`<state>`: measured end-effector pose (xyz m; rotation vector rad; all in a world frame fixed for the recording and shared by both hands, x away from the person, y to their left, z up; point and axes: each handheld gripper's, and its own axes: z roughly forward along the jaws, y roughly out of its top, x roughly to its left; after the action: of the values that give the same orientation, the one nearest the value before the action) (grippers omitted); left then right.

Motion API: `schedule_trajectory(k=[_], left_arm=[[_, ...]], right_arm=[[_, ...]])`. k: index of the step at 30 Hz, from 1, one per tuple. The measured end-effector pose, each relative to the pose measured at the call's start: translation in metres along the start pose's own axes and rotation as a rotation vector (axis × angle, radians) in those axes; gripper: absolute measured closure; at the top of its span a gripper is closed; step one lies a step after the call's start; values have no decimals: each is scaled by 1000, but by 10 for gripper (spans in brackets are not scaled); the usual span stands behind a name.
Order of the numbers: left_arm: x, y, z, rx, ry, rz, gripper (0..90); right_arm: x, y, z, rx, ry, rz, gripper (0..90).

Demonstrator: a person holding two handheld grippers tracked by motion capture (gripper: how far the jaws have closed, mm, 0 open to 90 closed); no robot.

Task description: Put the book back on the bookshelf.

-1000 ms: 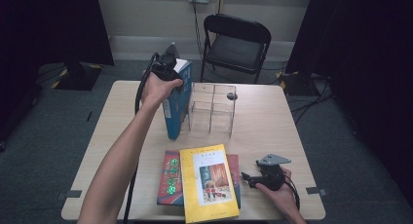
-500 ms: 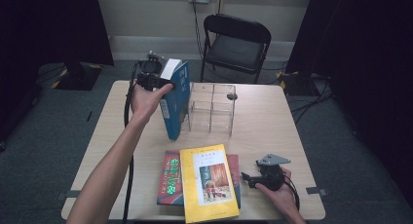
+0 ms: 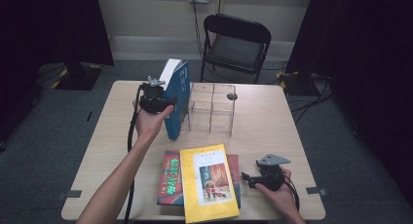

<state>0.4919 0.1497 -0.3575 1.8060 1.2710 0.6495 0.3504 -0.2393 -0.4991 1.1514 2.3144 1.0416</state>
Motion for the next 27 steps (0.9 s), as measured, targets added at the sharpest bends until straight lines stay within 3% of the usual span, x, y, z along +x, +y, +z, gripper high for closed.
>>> schedule_trajectory(k=[2,3,9,16,19,27], left_arm=[[-4,0,1,-2,55,10,531],[-7,1,1,0,85,-8,559],[-13,-1,2,-29,133,-93,612],[-17,-4,0,-38,164,-145,615],[-22,-4,-1,-38,179,-146,615],[-13,-6,-2,-46,124,-133,604]], right_arm=[[0,0,0,0,0,0,219],[0,0,0,0,0,1,219],[0,0,0,0,1,2,219],[0,0,0,0,2,4,219],[0,0,0,0,2,3,219],[0,0,0,0,1,2,219]])
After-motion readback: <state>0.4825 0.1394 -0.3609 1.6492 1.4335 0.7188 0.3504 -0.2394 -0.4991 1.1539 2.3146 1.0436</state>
